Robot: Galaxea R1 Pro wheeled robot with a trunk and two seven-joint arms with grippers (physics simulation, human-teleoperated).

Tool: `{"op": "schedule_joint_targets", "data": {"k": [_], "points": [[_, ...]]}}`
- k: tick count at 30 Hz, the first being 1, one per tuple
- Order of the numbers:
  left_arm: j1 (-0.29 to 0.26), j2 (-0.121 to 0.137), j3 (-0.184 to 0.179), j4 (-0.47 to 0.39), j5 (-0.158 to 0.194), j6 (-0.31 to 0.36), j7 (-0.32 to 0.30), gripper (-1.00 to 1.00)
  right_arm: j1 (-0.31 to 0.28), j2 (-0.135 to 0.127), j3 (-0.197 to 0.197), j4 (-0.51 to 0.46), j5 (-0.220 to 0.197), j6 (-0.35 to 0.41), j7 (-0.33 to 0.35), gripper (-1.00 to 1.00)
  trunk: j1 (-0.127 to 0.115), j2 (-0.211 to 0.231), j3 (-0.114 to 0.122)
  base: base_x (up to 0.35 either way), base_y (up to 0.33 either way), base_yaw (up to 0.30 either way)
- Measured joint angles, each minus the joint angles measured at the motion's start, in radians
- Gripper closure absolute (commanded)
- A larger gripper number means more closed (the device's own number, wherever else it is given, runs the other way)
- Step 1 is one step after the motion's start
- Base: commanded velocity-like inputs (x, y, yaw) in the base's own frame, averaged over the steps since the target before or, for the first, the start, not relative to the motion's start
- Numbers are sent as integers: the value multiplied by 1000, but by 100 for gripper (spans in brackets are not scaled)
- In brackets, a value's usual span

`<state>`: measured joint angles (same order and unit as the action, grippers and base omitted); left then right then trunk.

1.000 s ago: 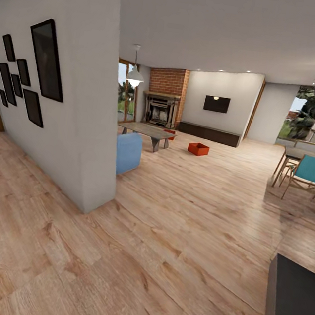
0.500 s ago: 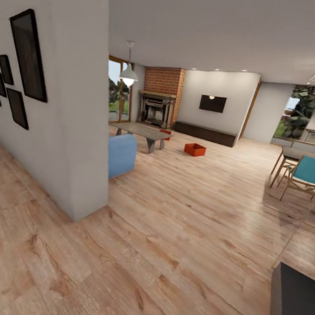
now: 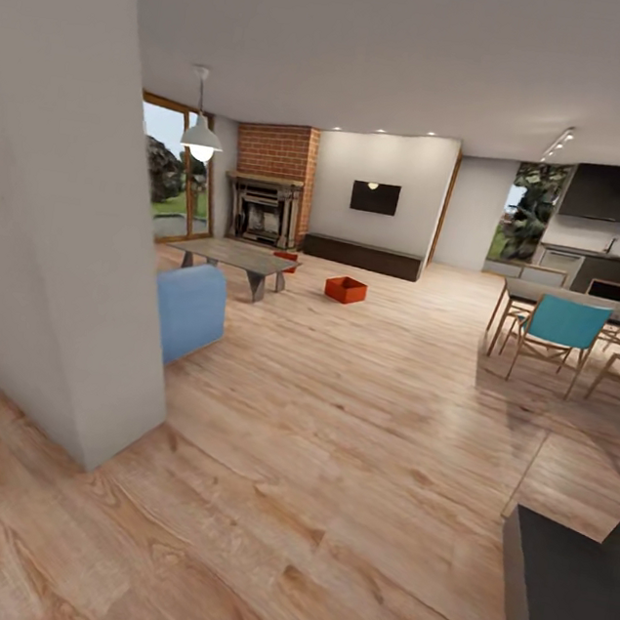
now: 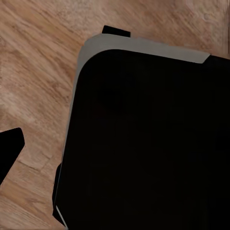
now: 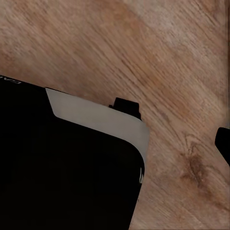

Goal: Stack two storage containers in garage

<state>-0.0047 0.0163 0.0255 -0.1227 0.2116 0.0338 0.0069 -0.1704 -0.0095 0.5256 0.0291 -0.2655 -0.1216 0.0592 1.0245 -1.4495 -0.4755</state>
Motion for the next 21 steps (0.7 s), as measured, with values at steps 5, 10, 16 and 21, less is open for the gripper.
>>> {"op": "schedule_joint_targets", "data": {"k": [5, 10, 16, 21], "points": [[0, 1, 0, -1, 0, 2, 0, -100, 0, 0, 1, 0, 0, 0, 0, -100, 0, 0, 0, 323, 77, -269], [0, 1, 0, -1, 0, 2, 0, -100, 0, -1, 2, 0, 0, 0, 1, -100, 0, 0, 0, 323, 77, -176], [0, -1, 0, -1, 0, -6, 0, -100, 0, -3, 2, 0, 0, 1, 2, -100, 0, 0, 0, 323, 77, -15], [0, -1, 0, 0, 0, -7, 0, -100, 0, -4, 3, 0, 0, 1, 1, -100, 0, 0, 0, 323, 77, -1]]}}
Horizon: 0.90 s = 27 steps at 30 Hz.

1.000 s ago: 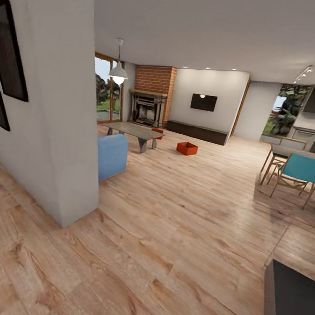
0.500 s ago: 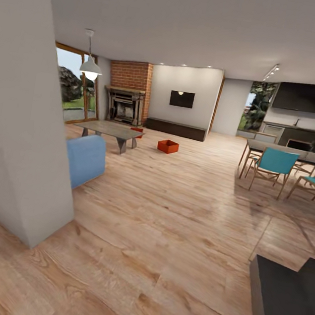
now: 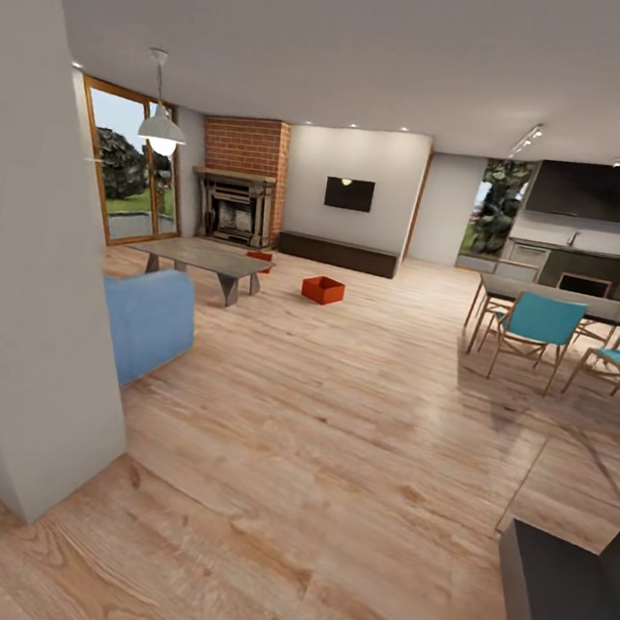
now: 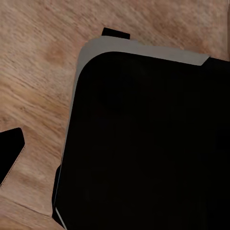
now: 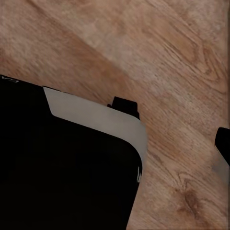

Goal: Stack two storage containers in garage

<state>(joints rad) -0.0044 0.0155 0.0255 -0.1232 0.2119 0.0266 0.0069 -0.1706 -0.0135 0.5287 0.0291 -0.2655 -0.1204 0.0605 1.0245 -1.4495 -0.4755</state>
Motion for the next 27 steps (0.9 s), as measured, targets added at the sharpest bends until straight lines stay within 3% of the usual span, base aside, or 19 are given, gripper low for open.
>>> {"op": "schedule_joint_targets", "data": {"k": [13, 27], "points": [[0, 0, 0, 0, 0, -1, 0, -100, 0, 1, -3, 0, -1, -2, -2, -100, 0, 0, 0, 323, 77, -27], [0, 1, 0, 2, 0, 1, 0, -100, 0, 4, -3, 0, -2, -1, -6, -100, 0, 0, 0, 323, 77, -255]]}}
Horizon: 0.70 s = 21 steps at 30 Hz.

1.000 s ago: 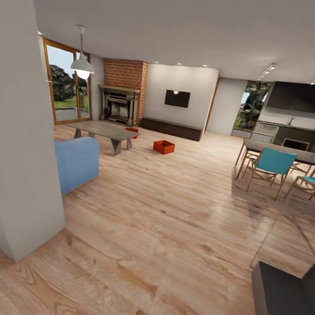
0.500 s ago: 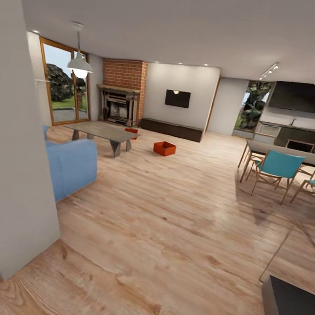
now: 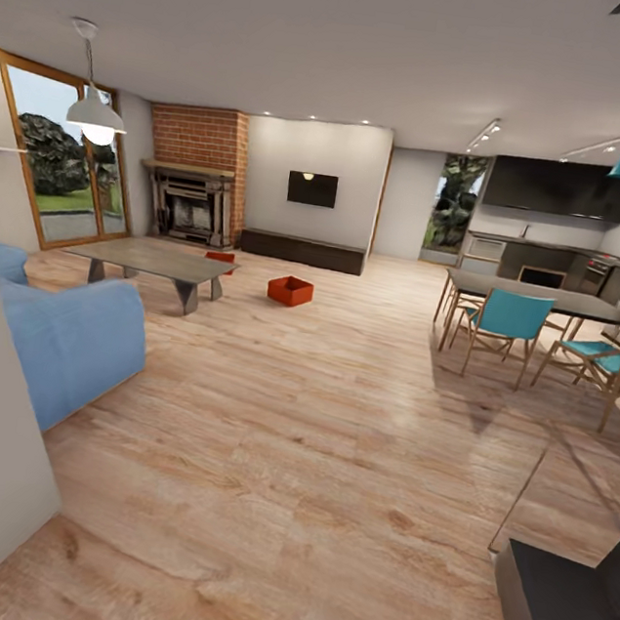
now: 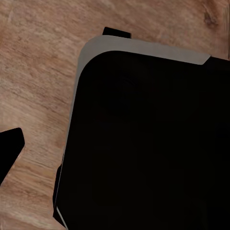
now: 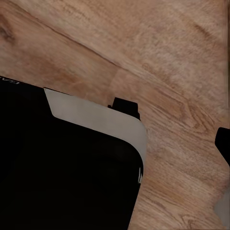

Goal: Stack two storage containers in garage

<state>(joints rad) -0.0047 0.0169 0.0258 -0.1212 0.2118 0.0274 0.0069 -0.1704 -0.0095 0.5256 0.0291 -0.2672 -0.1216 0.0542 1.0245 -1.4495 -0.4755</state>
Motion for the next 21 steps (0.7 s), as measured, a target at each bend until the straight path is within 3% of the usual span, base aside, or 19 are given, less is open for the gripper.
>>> {"op": "schedule_joint_targets", "data": {"k": [9, 21], "points": [[0, 0, 0, 0, 0, 4, 0, -100, 0, 0, 0, 0, 0, 0, 0, -100, 0, 0, 0, 323, 77, -256], [0, 0, 0, 0, 1, 0, 0, -100, 0, -6, 4, 0, 0, 0, 1, -100, 0, 0, 0, 323, 77, -27]]}}
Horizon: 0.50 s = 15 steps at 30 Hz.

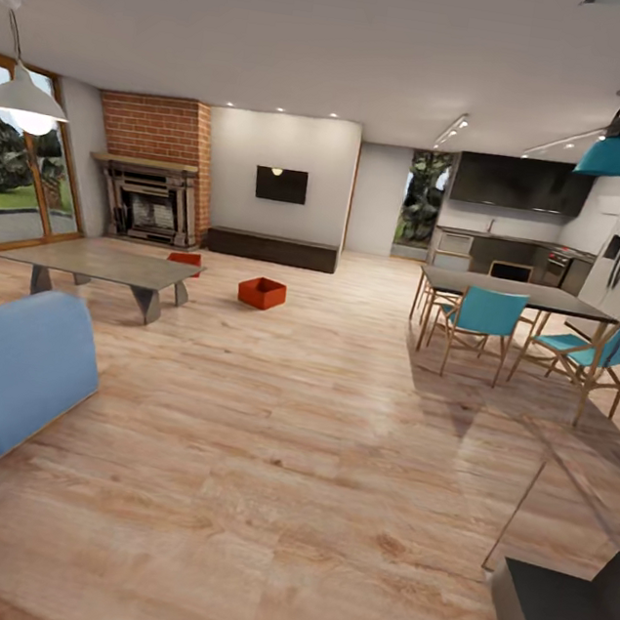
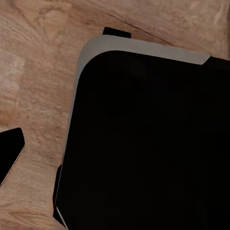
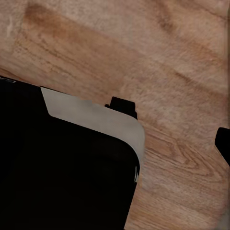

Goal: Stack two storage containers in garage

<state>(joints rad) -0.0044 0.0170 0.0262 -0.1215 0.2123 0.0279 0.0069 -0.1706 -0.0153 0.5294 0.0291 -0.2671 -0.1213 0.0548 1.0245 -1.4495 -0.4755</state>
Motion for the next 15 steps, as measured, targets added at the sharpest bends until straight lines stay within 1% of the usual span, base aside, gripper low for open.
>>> {"op": "schedule_joint_targets", "data": {"k": [7, 9, 12, 15], "points": [[0, 0, 0, 0, 0, 0, 0, -100, 0, 0, 0, 0, 0, -1, -1, -100, 0, 0, 0, 323, 77, 0], [0, 0, 0, 0, 0, 0, 0, -100, 0, 3, -3, 0, 0, -2, -1, -100, 0, 0, 0, 323, 75, -18], [0, 0, 0, 0, 0, 0, 0, -100, 0, 5, -3, 0, 0, -1, -1, -100, 0, 0, 0, 323, 46, -141], [0, 0, 0, 0, -1, 0, 0, -100, 0, 7, -4, 0, 1, 0, -2, -100, 0, 0, -1, 323, 10, -238]]}}
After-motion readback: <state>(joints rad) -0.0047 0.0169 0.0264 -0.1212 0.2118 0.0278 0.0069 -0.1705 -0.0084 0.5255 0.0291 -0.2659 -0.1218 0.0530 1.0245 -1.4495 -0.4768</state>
